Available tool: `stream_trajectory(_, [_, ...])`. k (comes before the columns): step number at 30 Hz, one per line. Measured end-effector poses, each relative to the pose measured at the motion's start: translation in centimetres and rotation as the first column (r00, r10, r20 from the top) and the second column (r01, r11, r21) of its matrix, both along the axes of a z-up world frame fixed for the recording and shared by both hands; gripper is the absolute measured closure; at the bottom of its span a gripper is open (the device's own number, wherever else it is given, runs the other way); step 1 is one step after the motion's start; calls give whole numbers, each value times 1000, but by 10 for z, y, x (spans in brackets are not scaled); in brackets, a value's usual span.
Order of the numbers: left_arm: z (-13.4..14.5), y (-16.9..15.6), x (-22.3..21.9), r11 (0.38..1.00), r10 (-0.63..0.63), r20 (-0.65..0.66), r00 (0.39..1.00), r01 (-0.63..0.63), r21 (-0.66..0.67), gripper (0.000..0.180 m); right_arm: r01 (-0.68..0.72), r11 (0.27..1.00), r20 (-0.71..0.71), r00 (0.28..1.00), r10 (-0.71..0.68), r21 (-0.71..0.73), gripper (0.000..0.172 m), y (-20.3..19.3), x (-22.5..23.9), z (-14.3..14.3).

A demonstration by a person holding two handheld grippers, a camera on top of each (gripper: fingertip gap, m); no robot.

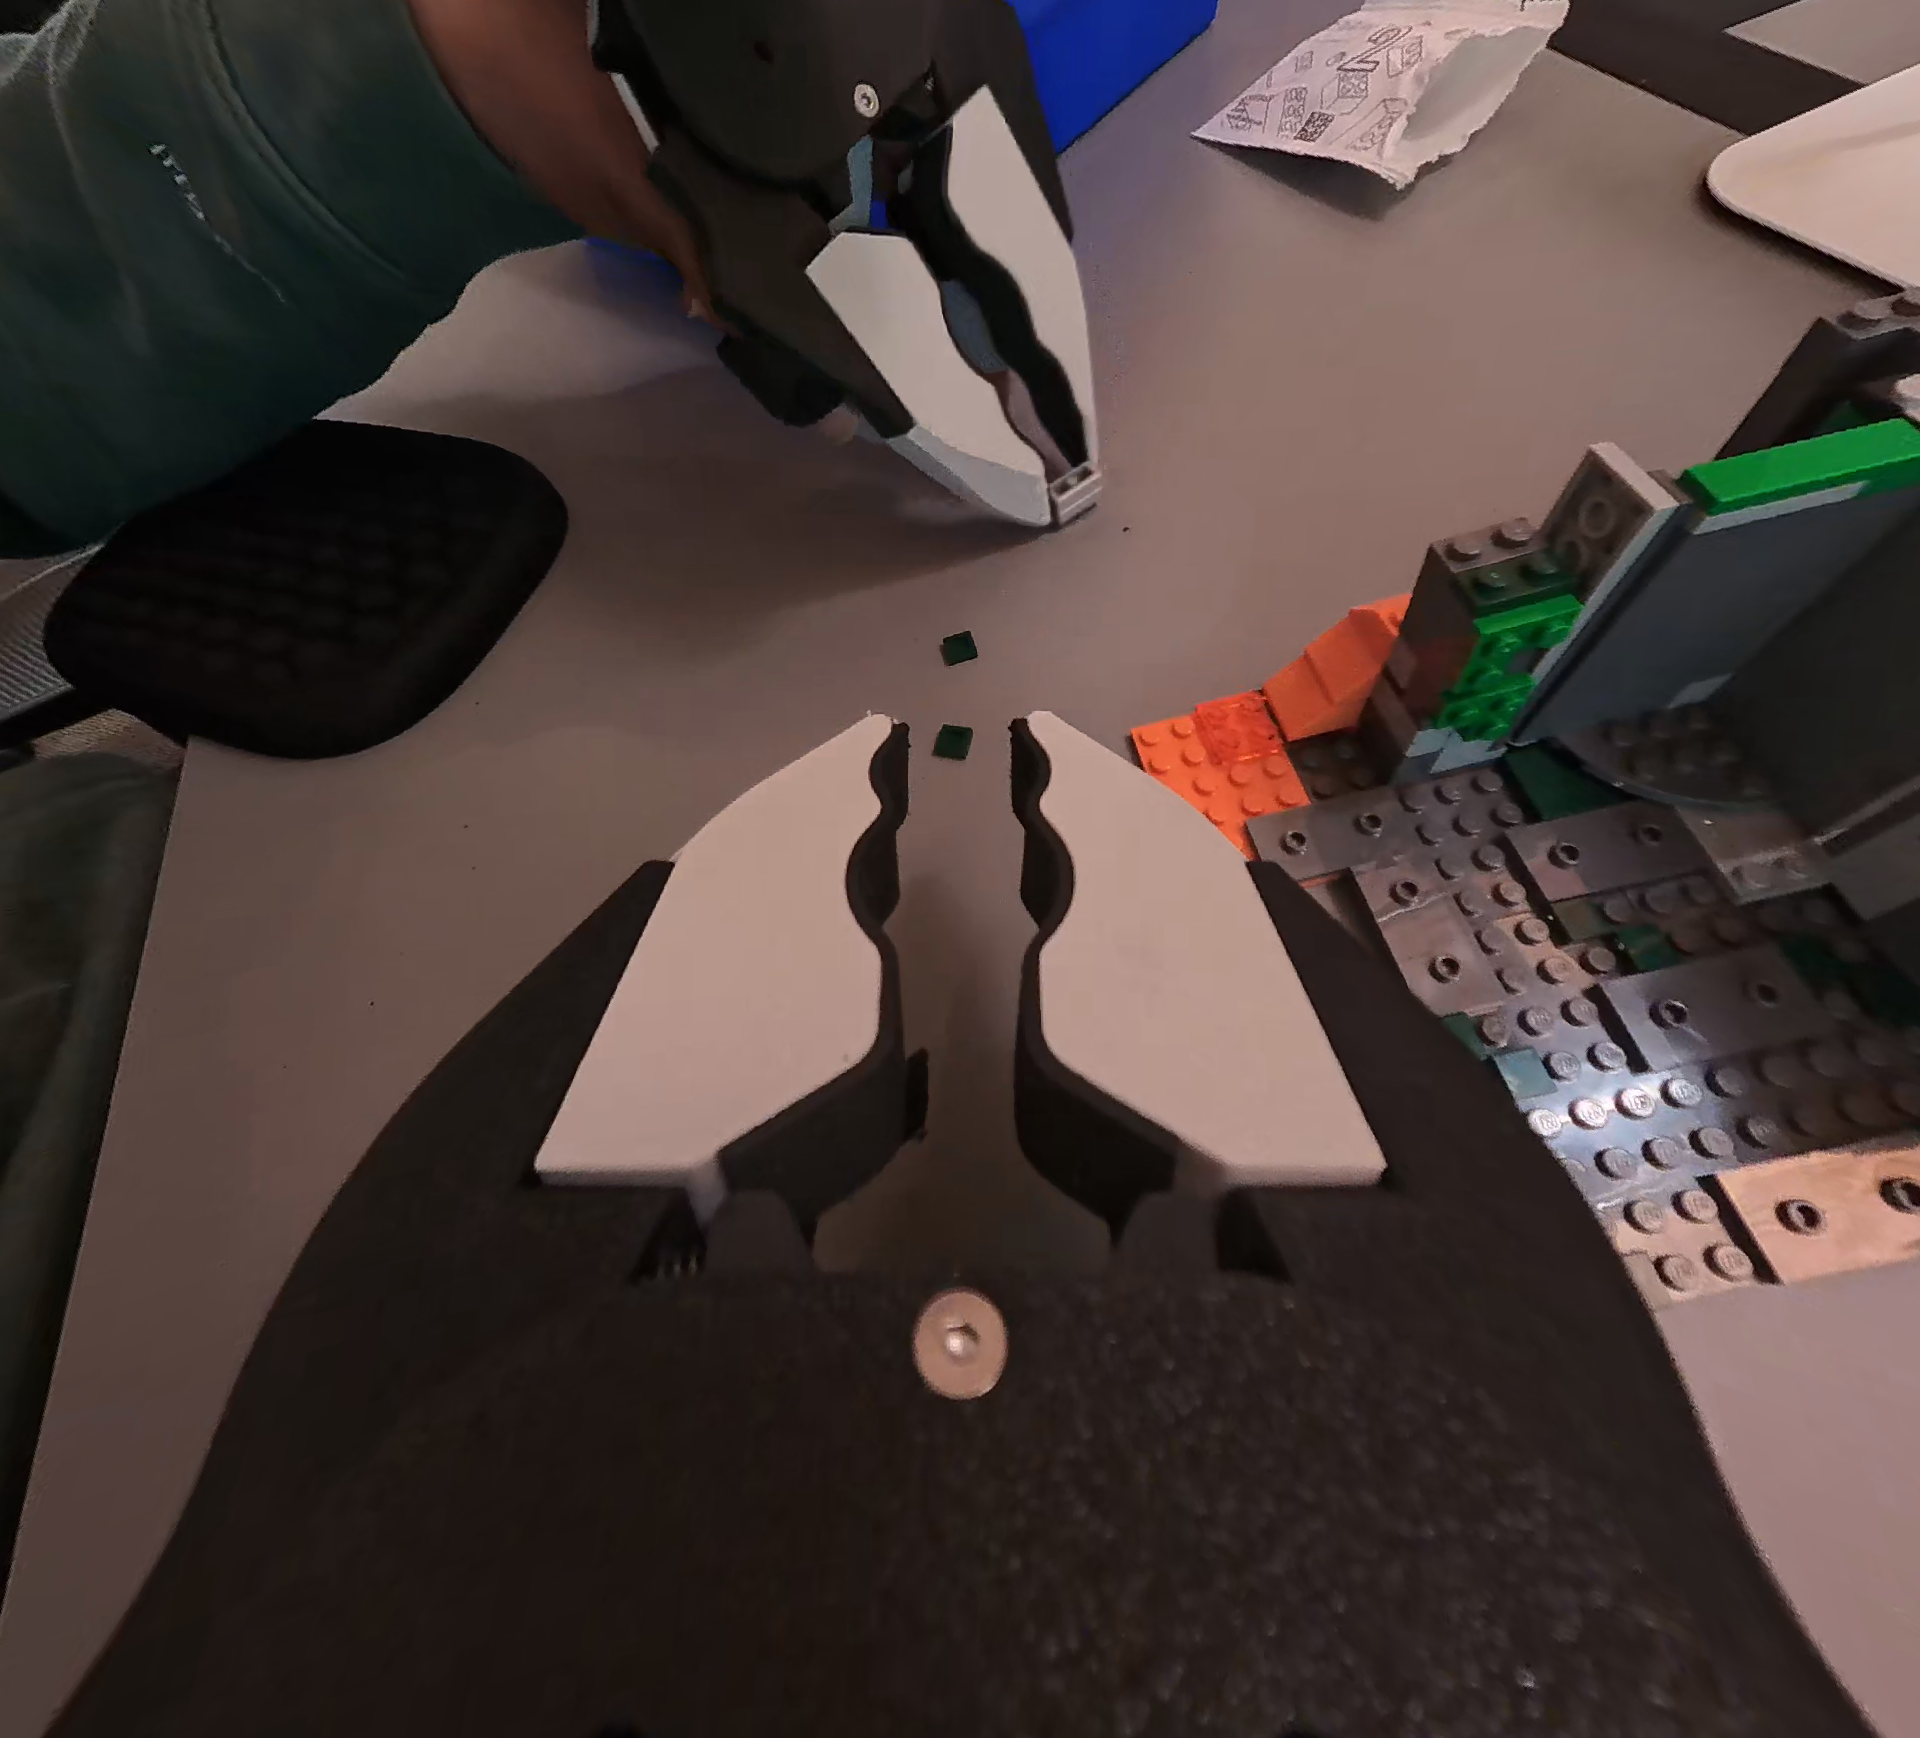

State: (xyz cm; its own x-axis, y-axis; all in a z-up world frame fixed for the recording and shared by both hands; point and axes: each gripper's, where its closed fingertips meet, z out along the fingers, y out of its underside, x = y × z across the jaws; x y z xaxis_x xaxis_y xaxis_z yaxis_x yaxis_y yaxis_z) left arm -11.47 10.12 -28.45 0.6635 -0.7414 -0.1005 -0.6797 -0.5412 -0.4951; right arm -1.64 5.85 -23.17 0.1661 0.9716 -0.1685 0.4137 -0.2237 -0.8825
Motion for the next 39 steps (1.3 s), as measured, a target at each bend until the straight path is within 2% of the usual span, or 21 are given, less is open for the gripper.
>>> stream_trajectory(2, [1, 0, 0, 999, -17, -30, 999, 18, 30, 163, 1, 1000, 3, 1000, -1, 1, 153, 0, 0, -1])
stream_trajectory(5, [15, -5, 13, 992, -73, 28, 997, 70, 106, 165, 2, 1000, -4, 1000, -1, 1, 153, -1, 0, 0])
stream_trajectory(9, [51, -17, 18, 970, -93, 74, 993, 73, 233, 166, 4, 1000, -4, 1000, -4, -3, 153, -1, 0, -1])
stream_trajectory(10, [65, -20, 14, 959, -83, 73, 994, 59, 278, 178, 4, 1000, -2, 1000, -4, -2, 153, -1, 0, -1])
stream_trajectory(14, [117, -34, -29, 921, 20, 98, 995, -57, 386, 177, 8, 1000, 8, 1000, -8, -1, 153, 0, 1, -3])
stream_trajectory(17, [135, -39, -86, 895, 163, 73, 984, -179, 409, 178, 11, 1000, 28, 1000, -11, 14, 153, 1, 0, -6])
stream_trajectory(22, [110, -51, -164, 881, 363, -13, 932, -339, 329, 178, 8, 998, 79, 997, -12, 56, 153, 0, -1, -14])
stream_trajectory(28, [71, -60, -191, 886, 426, -94, 900, -393, 247, 177, 6, 999, 91, 996, -10, 51, 153, 0, -2, -18])
stream_trajectory(31, [60, -60, -195, 889, 432, -126, 893, -398, 226, 168, 7, 999, 94, 995, -11, 51, 153, 0, -2, -18])
stream_trajectory(35, [62, -59, -192, 886, 434, -128, 892, -396, 242, 153, 10, 999, 94, 995, -15, 49, 153, 0, -1, -19])
stream_trajectory(39, [91, -57, -172, 866, 403, -43, 914, -366, 339, 155, 13, 999, 97, 995, -18, 50, 153, 1, -1, -20])
